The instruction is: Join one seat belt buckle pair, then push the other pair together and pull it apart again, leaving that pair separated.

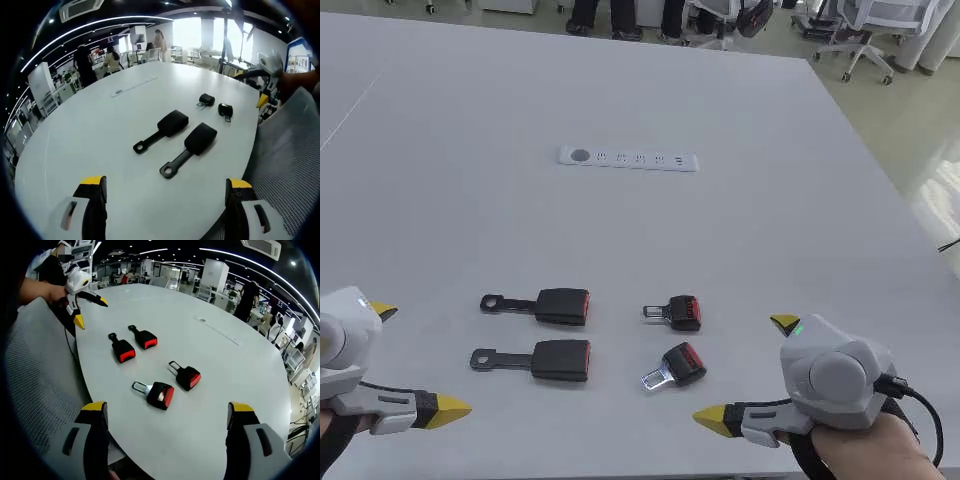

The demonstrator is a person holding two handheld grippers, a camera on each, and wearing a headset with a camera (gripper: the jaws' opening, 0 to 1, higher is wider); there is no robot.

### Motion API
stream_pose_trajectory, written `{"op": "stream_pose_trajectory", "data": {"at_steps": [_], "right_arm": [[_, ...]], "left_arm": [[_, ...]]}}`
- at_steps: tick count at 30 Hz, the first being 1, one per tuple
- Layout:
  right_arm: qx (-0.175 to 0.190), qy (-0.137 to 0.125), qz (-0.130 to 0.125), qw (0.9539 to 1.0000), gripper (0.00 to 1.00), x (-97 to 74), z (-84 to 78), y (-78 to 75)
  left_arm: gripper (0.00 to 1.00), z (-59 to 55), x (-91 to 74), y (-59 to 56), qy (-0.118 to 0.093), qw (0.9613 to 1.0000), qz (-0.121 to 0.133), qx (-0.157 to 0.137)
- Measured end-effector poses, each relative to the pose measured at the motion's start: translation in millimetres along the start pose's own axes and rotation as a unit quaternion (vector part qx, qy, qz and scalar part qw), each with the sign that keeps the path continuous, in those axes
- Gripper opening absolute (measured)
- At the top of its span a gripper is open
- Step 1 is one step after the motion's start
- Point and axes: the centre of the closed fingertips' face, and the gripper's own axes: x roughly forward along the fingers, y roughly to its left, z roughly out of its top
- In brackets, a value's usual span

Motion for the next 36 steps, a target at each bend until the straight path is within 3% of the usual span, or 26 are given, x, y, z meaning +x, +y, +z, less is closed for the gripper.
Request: {"op": "stream_pose_trajectory", "data": {"at_steps": [19,36], "right_arm": [[0.002,0.005,0.005,1.0000,0.99,-0.4,-6.5,3.7],[0.002,-0.006,0.008,0.9999,0.99,-1.7,-5.2,6.5]], "left_arm": [[1.00,-1.1,-0.4,1.0,-0.001,0.9999,-0.001,-0.017],[1.00,6.4,-0.7,0.6,-0.019,0.9993,-0.002,-0.031]]}}
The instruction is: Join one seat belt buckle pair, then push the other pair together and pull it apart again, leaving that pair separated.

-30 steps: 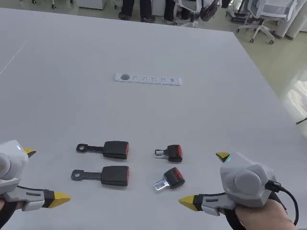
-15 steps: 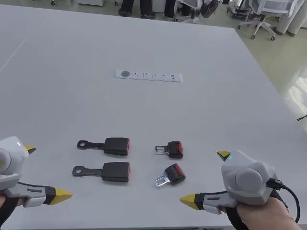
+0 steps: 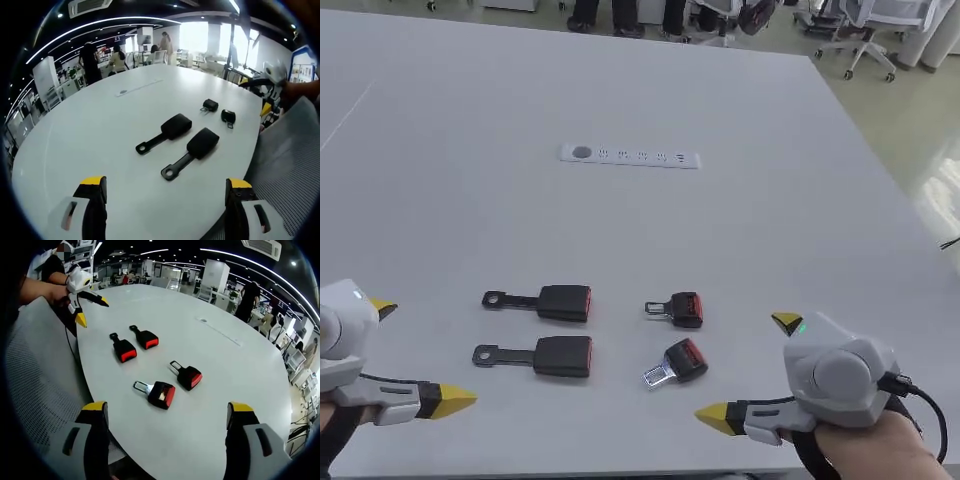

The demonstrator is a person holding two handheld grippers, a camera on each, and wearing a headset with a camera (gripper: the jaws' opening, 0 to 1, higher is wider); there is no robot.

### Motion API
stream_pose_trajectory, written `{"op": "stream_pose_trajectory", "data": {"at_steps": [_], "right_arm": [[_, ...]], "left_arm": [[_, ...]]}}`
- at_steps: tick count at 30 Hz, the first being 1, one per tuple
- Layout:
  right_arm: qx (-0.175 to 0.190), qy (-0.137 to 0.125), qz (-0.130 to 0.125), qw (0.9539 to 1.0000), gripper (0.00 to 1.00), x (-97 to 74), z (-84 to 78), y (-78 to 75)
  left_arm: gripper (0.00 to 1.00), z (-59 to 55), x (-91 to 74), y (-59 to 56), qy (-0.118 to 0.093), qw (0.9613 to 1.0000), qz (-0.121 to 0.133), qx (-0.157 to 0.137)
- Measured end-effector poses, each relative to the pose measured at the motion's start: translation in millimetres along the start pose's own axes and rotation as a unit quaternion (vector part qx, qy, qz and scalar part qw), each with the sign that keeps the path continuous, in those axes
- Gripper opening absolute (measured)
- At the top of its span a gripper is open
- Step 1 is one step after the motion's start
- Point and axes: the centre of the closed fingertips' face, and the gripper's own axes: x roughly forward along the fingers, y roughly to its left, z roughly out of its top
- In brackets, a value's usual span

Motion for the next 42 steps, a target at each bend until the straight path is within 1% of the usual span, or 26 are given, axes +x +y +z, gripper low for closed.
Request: {"op": "stream_pose_trajectory", "data": {"at_steps": [9,16,21,23,31,32,33,35,37,38,39,42], "right_arm": [[0.007,-0.004,-0.003,1.0000,0.98,-0.8,0.2,-1.2],[0.014,-0.008,-0.006,0.9998,0.97,-0.5,1.0,-2.6],[0.013,-0.005,-0.006,0.9999,0.96,-0.4,-0.9,-3.0],[0.012,-0.004,-0.005,0.9999,0.95,-0.3,-1.6,-2.8],[0.004,-0.005,0.004,1.0000,0.89,1.9,-0.1,-1.5],[0.001,-0.004,0.006,1.0000,0.87,2.2,0.1,-1.1],[0.001,-0.004,0.006,1.0000,0.87,2.3,0.3,-1.2],[-0.005,-0.004,0.010,0.9999,0.86,3.3,0.7,-0.7],[-0.021,-0.006,0.006,0.9997,0.86,4.2,2.0,-3.0],[-0.024,-0.007,0.007,0.9997,0.85,4.5,2.3,-2.9],[-0.022,-0.006,0.013,0.9997,0.84,5.2,2.2,-1.4],[-0.033,-0.004,0.022,0.9992,0.81,7.7,3.2,0.0]], "left_arm": [[1.00,2.2,0.1,-2.3,-0.004,1.0000,-0.004,0.004],[1.00,3.6,-0.8,-2.8,-0.008,1.0000,-0.005,0.001],[0.99,1.2,-0.4,-4.1,-0.004,0.9999,-0.007,0.007],[0.98,1.0,-0.3,-4.8,-0.003,0.9999,-0.009,0.013],[0.86,3.5,1.2,-15.2,-0.002,0.9985,-0.037,0.039],[0.84,3.8,1.5,-17.3,0.000,0.9980,-0.045,0.044],[0.81,4.1,1.6,-18.0,0.000,0.9979,-0.047,0.045],[0.78,5.1,2.1,-22.6,0.003,0.9964,-0.063,0.057],[0.74,6.7,2.7,-25.2,0.004,0.9947,-0.073,0.071],[0.73,7.7,3.0,-24.4,0.004,0.9947,-0.072,0.074],[0.72,8.3,3.5,-24.2,0.006,0.9944,-0.074,0.074],[0.70,11.1,5.4,-25.5,0.009,0.9927,-0.086,0.084]]}}
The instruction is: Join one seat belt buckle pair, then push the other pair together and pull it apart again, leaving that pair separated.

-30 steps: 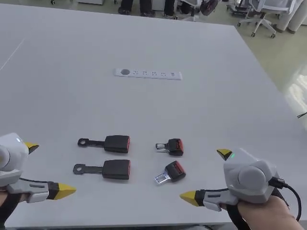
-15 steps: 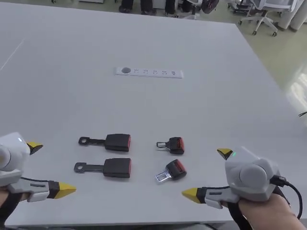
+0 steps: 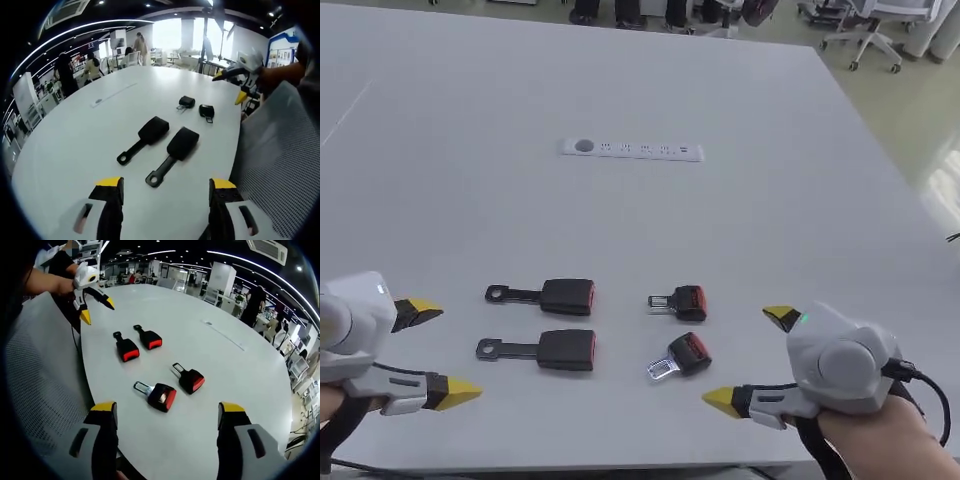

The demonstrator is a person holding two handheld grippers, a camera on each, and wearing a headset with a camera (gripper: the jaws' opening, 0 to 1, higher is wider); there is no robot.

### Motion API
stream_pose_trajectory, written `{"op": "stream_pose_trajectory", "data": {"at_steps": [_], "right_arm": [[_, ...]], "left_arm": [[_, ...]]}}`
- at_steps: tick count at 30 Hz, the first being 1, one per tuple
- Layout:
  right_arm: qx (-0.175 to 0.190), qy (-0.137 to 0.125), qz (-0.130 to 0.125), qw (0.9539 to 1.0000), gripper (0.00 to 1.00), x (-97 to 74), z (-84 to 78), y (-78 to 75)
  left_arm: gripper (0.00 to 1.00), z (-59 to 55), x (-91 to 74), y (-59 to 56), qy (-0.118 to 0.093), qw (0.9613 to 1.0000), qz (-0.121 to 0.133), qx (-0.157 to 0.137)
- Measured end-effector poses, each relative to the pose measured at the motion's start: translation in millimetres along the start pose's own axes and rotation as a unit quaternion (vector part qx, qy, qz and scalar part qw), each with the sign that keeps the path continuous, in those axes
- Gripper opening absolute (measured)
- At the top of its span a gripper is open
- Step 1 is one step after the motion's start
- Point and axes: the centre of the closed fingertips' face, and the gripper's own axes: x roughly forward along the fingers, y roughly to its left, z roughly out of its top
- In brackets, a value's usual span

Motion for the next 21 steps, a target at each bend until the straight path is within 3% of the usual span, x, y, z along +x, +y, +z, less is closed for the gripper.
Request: {"op": "stream_pose_trajectory", "data": {"at_steps": [4,11,19,21], "right_arm": [[-0.036,-0.011,0.033,0.9987,0.68,4.6,6.5,9.6],[-0.060,-0.015,0.056,0.9965,0.60,13.3,11.8,13.3],[-0.105,0.002,0.090,0.9904,0.53,23.2,9.3,8.6],[-0.112,0.006,0.100,0.9887,0.51,24.4,8.2,10.0]], "left_arm": [[0.65,4.6,4.7,1.7,0.007,0.9997,-0.004,0.023],[0.62,10.9,17.8,-1.2,0.018,0.9985,-0.024,0.045],[0.53,16.8,36.0,-19.3,0.016,0.9917,-0.069,0.107],[0.51,16.4,40.9,-19.8,0.022,0.9913,-0.072,0.108]]}}
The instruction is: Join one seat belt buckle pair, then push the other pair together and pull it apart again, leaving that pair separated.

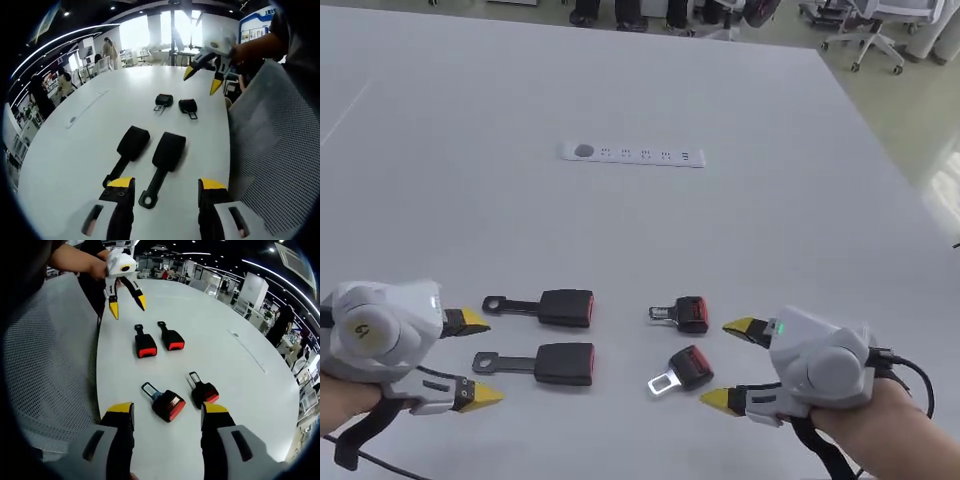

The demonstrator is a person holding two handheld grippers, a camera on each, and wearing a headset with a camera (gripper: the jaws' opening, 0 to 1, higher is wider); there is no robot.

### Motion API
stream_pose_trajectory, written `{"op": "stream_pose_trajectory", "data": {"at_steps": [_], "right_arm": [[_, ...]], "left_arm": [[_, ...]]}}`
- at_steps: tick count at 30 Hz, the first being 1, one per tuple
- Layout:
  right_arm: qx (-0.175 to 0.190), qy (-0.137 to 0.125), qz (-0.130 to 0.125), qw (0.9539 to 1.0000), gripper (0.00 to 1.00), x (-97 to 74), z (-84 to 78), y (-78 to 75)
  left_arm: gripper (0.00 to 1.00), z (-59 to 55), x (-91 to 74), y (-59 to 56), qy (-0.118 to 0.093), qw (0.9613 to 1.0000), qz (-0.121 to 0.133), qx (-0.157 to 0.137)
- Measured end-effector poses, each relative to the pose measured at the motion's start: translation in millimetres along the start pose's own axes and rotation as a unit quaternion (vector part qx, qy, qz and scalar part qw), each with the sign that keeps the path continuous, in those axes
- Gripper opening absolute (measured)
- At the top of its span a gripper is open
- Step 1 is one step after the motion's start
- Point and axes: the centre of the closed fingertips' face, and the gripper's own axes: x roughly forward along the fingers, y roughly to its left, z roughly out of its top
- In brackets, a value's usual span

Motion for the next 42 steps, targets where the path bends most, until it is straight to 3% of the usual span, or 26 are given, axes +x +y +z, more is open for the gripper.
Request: {"op": "stream_pose_trajectory", "data": {"at_steps": [4,8,10,20,29,34,37,40,42], "right_arm": [[-0.027,0.019,0.017,0.9993,0.49,7.9,-6.7,-1.0],[-0.055,0.035,0.036,0.9972,0.46,15.5,-12.4,0.1],[-0.071,0.042,0.046,0.9955,0.46,19.4,-13.3,1.2],[-0.142,0.070,0.089,0.9833,0.39,35.9,-19.0,3.4],[-0.183,0.084,0.107,0.9737,0.40,43.1,-22.0,1.0],[-0.178,0.077,0.124,0.9731,0.35,48.8,-17.5,0.9],[-0.190,0.081,0.134,0.9693,0.34,50.9,-18.0,2.5],[-0.213,0.100,0.145,0.9609,0.33,54.0,-24.2,3.0],[-0.218,0.101,0.148,0.9593,0.32,55.4,-24.2,3.7]], "left_arm": [[0.51,-0.1,11.4,5.8,0.001,1.0000,-0.006,0.002],[0.49,3.6,20.7,1.8,0.009,0.9995,-0.020,0.021],[0.47,6.0,25.9,-0.4,0.013,0.9985,-0.029,0.045],[0.45,10.2,46.7,0.7,0.026,0.9961,-0.048,0.069],[0.43,9.1,64.3,4.2,0.032,0.9943,-0.062,0.080],[0.42,9.0,71.6,4.3,0.038,0.9920,-0.071,0.097],[0.42,10.1,76.0,5.3,0.042,0.9904,-0.077,0.107],[0.41,10.0,79.3,7.3,0.048,0.9885,-0.082,0.117],[0.39,9.4,80.9,6.6,0.051,0.9871,-0.088,0.124]]}}
